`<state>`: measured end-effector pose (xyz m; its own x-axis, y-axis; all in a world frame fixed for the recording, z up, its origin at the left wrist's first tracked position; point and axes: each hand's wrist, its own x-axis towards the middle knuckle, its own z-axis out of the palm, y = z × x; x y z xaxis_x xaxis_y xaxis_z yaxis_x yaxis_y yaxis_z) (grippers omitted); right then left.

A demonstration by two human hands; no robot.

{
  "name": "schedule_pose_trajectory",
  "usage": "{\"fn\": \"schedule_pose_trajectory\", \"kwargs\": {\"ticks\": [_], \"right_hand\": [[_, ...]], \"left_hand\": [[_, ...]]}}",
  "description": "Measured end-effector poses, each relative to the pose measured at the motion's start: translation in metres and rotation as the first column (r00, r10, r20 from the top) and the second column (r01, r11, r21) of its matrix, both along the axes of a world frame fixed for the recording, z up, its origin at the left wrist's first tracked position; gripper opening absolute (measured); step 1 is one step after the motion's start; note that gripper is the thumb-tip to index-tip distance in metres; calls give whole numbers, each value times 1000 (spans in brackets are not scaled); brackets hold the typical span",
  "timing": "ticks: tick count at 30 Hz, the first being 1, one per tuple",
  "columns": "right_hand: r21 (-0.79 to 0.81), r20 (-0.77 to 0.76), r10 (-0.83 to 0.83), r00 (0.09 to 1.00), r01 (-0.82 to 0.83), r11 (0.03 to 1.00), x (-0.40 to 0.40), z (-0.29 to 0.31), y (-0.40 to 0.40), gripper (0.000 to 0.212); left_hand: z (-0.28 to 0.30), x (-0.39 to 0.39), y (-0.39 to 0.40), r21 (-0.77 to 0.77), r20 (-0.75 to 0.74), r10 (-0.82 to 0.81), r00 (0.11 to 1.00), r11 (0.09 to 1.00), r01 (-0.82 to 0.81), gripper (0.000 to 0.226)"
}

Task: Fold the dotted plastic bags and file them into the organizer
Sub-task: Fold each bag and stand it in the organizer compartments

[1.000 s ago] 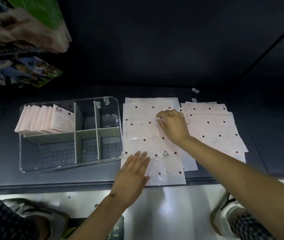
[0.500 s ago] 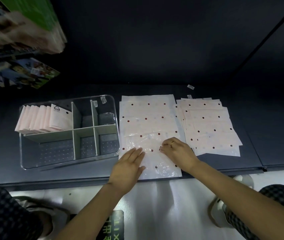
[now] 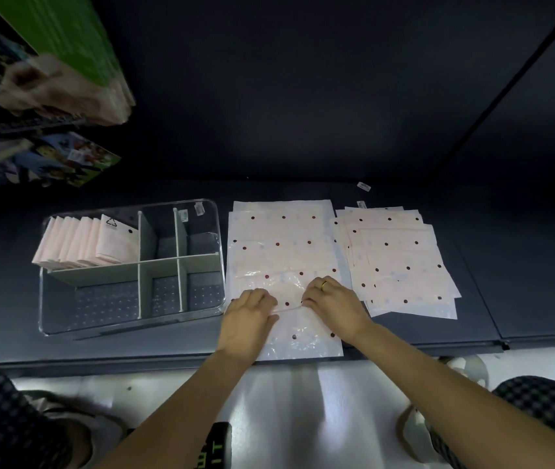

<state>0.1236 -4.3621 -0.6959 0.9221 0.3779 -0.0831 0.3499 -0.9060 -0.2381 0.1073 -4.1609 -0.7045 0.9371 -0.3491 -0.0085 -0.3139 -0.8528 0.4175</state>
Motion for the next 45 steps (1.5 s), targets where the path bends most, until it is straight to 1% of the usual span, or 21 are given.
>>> {"fn": "schedule_pose_trajectory", "kwargs": {"ticks": [2, 5, 7, 9, 12, 13, 15, 17, 19, 21, 23, 24, 25, 28, 30, 31, 35, 38, 40, 43, 45], "right_hand": [[29, -57, 41, 998, -39, 999, 2, 8, -1, 27], [108, -233, 98, 967, -74, 991, -2, 27, -7, 18], [149, -374, 142, 917, -91, 985, -7, 39, -10, 12], [187, -471, 160, 867, -79, 979, -11, 49, -11, 9], [210, -539, 143, 830, -31, 977, -12, 60, -9, 18], [202, -539, 134, 831, -27, 979, -10, 61, -7, 22], [183, -478, 109, 871, -23, 983, -5, 61, -3, 17], [187, -404, 54, 913, 24, 982, 3, 58, 2, 12], [169, -363, 3, 932, 63, 984, 12, 54, 7, 15], [122, -318, -37, 948, 79, 989, 22, 47, 11, 19], [100, -268, -75, 960, 105, 989, 31, 40, 15, 24], [99, -260, -86, 962, 115, 988, 34, 37, 17, 27], [101, -270, -89, 959, 121, 988, 37, 34, 19, 31], [98, -352, -75, 933, 116, 988, 43, 28, 24, 41], [79, -382, -67, 922, 104, 991, 46, 24, 27, 43], [63, -387, -66, 920, 97, 993, 47, 21, 29, 43], [-35, -433, -77, 898, 68, 997, 53, 14, 35, 41], [-85, -458, -78, 885, 44, 995, 59, 15, 38, 32], [-76, -466, -71, 882, 40, 996, 60, 17, 39, 24], [-11, -499, -63, 864, 67, 998, 58, 22, 39, 21], [47, -536, -82, 840, 127, 991, 54, 31, 37, 28]], "left_hand": [[8, -2, 2, -42, -3, -24, 1000, 999, 24, 37], [19, -7, 10, 10, 36, -110, 993, 994, 110, 45], [25, -11, 18, 64, -26, -164, 986, 984, 165, 38], [25, -16, 26, 77, -118, -174, 978, 980, 184, 29], [33, -17, 26, 83, -247, -127, 961, 985, 152, 24], [35, -16, 24, 78, -272, -113, 956, 987, 139, 24], [37, -15, 22, 50, -308, -86, 948, 993, 106, 23], [43, -16, 20, -8, -273, -31, 961, 1000, 30, 24], [50, -20, 18, -29, -38, -26, 999, 999, 25, 37], [52, -24, 11, -4, 187, -113, 976, 993, 116, 45], [50, -28, 3, 12, 263, -193, 945, 980, 197, 44], [46, -31, 1, 15, 250, -209, 945, 977, 212, 44], [41, -34, -1, 38, 191, -219, 957, 976, 215, 46], [21, -44, 2, 218, -43, -211, 977, 952, 215, 61], [5, -47, 7, 287, -157, -195, 968, 929, 233, 65], [-1, -49, 9, 309, -179, -192, 965, 920, 240, 66], [-15, -54, 15, 337, -182, -200, 963, 907, 252, 71], [-19, -55, 17, 345, -161, -210, 964, 903, 254, 73], [-18, -55, 18, 324, -170, -201, 965, 913, 247, 72], [-10, -54, 18, 177, -134, -154, 979, 968, 176, 64], [0, -53, 18, 3, -30, -106, 994, 994, 106, 53]]}}
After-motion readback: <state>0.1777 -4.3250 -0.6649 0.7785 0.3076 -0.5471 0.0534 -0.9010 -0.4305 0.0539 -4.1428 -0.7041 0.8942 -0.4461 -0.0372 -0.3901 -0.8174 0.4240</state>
